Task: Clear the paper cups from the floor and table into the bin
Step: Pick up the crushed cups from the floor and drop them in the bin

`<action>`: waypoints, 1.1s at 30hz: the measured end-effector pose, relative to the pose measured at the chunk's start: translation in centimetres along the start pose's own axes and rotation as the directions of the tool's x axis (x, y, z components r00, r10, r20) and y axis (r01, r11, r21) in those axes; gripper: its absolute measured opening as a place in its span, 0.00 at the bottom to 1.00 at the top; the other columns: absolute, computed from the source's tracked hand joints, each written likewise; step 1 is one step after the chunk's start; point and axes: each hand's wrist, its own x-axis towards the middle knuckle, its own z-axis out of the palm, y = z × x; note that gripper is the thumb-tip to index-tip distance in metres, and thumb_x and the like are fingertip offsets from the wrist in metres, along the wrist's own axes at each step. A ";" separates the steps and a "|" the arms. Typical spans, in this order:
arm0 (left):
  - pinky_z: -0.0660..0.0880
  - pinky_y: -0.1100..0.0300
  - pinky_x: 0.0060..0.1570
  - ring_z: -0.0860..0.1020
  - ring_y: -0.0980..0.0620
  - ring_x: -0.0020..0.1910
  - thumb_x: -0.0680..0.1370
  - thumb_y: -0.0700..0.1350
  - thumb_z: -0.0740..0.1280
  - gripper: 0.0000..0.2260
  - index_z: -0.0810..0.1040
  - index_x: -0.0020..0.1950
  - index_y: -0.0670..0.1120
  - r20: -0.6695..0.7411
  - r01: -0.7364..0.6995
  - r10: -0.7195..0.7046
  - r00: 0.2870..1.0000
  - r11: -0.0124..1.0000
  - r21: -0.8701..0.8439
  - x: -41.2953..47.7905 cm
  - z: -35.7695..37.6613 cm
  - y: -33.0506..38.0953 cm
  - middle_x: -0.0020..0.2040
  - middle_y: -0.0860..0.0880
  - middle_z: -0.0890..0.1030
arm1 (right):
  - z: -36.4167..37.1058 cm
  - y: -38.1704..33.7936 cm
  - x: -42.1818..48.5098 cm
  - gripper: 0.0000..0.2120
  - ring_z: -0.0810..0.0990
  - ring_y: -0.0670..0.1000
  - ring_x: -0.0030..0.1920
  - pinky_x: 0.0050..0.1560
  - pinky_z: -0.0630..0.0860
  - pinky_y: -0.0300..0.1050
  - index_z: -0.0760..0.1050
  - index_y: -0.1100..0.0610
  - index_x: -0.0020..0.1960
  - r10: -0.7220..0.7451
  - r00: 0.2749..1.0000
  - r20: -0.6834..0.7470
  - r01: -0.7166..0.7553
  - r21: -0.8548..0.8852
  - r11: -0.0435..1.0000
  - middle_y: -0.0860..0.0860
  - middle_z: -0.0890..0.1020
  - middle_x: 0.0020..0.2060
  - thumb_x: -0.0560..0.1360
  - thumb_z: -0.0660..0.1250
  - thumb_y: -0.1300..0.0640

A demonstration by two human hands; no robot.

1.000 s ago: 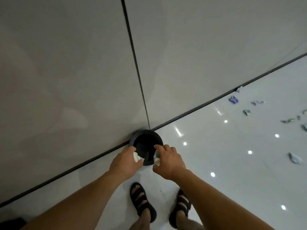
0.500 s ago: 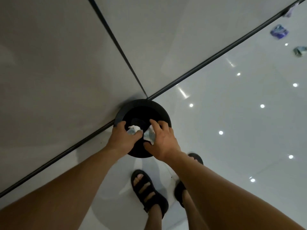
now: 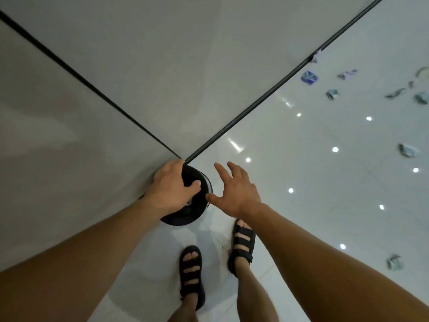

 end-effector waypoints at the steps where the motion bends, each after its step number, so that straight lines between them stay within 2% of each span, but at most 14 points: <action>1: 0.62 0.47 0.69 0.59 0.44 0.73 0.73 0.61 0.65 0.36 0.56 0.76 0.50 0.018 -0.028 0.027 0.999 0.999 0.029 -0.7 -0.7 1.0 0.74 0.46 0.59 | -1.0 0.0 -1.1 0.42 0.43 0.57 0.78 0.69 0.61 0.64 0.42 0.41 0.78 0.016 1.000 0.003 -0.016 -0.024 1.000 0.51 0.47 0.79 0.73 0.61 0.32; 5: 0.57 0.48 0.73 0.50 0.46 0.76 0.74 0.61 0.64 0.38 0.51 0.78 0.49 0.074 -0.209 0.199 0.977 0.959 0.193 -6.2 -4.6 5.8 0.78 0.48 0.53 | -7.1 -1.0 -8.1 0.43 0.42 0.57 0.78 0.69 0.62 0.65 0.42 0.42 0.78 0.085 0.994 -0.063 -0.090 -0.093 0.992 0.50 0.46 0.79 0.73 0.60 0.31; 7: 0.57 0.44 0.73 0.46 0.46 0.77 0.75 0.62 0.63 0.38 0.49 0.78 0.50 0.093 -0.285 0.269 0.959 0.917 0.278 -9.6 -6.7 8.3 0.78 0.49 0.50 | -10.3 -1.8 -12.3 0.42 0.43 0.57 0.78 0.70 0.61 0.66 0.43 0.42 0.78 0.117 0.987 -0.110 -0.127 -0.091 0.988 0.50 0.47 0.79 0.73 0.60 0.31; 11: 0.59 0.40 0.70 0.47 0.46 0.77 0.74 0.64 0.62 0.38 0.50 0.78 0.53 0.123 -0.431 0.417 0.901 0.820 0.376 -17.5 -10.0 12.7 0.78 0.51 0.51 | -14.4 -3.1 -22.0 0.43 0.46 0.57 0.78 0.69 0.61 0.66 0.45 0.42 0.78 0.223 0.952 -0.210 -0.225 0.017 0.974 0.50 0.49 0.79 0.72 0.61 0.30; 14: 0.58 0.39 0.70 0.48 0.46 0.77 0.74 0.64 0.62 0.38 0.49 0.78 0.53 0.175 -0.528 0.505 0.845 0.739 0.417 -23.4 -10.7 16.0 0.78 0.51 0.51 | -14.8 -2.4 -30.1 0.43 0.48 0.56 0.78 0.69 0.61 0.65 0.45 0.42 0.78 0.339 0.897 -0.285 -0.315 0.126 0.941 0.50 0.50 0.79 0.72 0.60 0.30; 18: 0.57 0.40 0.70 0.48 0.46 0.77 0.75 0.64 0.61 0.37 0.49 0.78 0.52 0.326 -0.686 0.610 0.722 0.573 0.448 -31.9 -8.4 21.3 0.78 0.50 0.50 | -13.0 0.6 -42.2 0.42 0.49 0.56 0.78 0.70 0.61 0.65 0.46 0.43 0.78 0.531 0.784 -0.322 -0.457 0.281 0.844 0.50 0.50 0.79 0.72 0.62 0.31; 24: 0.60 0.41 0.70 0.52 0.46 0.76 0.74 0.63 0.62 0.37 0.52 0.77 0.51 0.481 -0.862 0.739 0.473 0.273 0.428 -47.0 0.4 28.8 0.78 0.49 0.54 | -6.8 6.9 -61.2 0.42 0.50 0.56 0.78 0.71 0.62 0.62 0.47 0.44 0.79 0.777 0.547 -0.311 -0.575 0.535 0.619 0.50 0.51 0.79 0.72 0.64 0.33; 28: 0.61 0.41 0.69 0.53 0.46 0.75 0.75 0.62 0.63 0.36 0.52 0.77 0.51 0.592 -0.917 0.738 0.325 0.091 0.389 -58.0 8.5 31.6 0.77 0.49 0.55 | 0.0 10.8 -73.2 0.43 0.50 0.55 0.78 0.71 0.63 0.60 0.47 0.44 0.79 0.876 0.411 -0.252 -0.594 0.655 0.467 0.50 0.51 0.79 0.72 0.64 0.33; 33: 0.61 0.42 0.70 0.54 0.45 0.75 0.75 0.61 0.63 0.35 0.53 0.77 0.50 0.694 -0.950 0.696 0.186 -0.053 0.307 -69.9 18.4 33.1 0.77 0.48 0.56 | 8.4 14.2 -86.3 0.43 0.49 0.55 0.78 0.70 0.65 0.59 0.46 0.44 0.79 0.950 0.279 -0.143 -0.616 0.732 0.291 0.49 0.50 0.79 0.72 0.65 0.36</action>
